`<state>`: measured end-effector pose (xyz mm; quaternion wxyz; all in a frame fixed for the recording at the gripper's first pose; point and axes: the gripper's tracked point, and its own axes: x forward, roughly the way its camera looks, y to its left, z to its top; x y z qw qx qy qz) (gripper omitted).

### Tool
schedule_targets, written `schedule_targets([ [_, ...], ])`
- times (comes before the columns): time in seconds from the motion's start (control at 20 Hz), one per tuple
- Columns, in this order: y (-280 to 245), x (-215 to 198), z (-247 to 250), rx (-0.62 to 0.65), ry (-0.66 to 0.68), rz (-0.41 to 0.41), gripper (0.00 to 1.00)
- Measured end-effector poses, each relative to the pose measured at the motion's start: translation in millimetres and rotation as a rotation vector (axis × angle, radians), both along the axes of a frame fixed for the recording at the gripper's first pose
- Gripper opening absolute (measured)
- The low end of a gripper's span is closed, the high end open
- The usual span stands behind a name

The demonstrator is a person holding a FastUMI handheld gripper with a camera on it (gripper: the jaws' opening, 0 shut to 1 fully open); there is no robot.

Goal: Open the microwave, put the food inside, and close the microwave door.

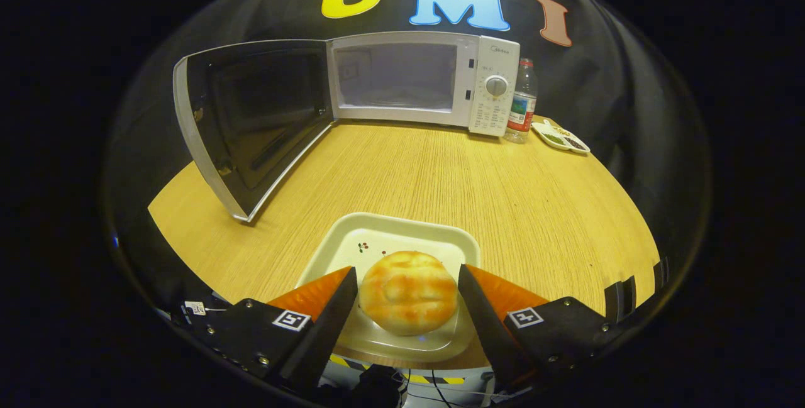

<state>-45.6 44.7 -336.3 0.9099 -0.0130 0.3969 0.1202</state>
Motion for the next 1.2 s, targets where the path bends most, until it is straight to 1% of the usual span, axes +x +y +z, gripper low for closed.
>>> schedule_targets([
  [0.05, 0.1, -1.5, -3.0, 0.001, 0.007, 0.004, 0.98],
  [0.1, 0.4, -1.2, -2.3, 0.004, 0.007, 0.002, 0.96],
  [0.15, 0.5, -0.6, -5.1, 0.007, 0.009, 0.007, 0.92],
  [0.2, 0.5, 0.1, -4.3, 0.012, 0.01, 0.014, 0.92],
  [0.3, 1.6, 1.2, -4.9, 0.019, 0.01, 0.027, 0.85],
  [0.35, 1.7, 0.9, -3.9, 0.023, 0.014, 0.033, 0.78],
  [0.5, 4.0, 8.4, 7.8, 0.055, -0.006, 0.023, 0.78],
  [0.6, 6.6, 23.1, 24.0, 0.081, -0.044, 0.008, 0.78],
  [0.85, 9.8, 74.1, 61.0, 0.157, -0.128, -0.033, 0.78],
  [1.2, 21.8, 141.5, 79.2, 0.217, -0.19, -0.032, 0.78],
])
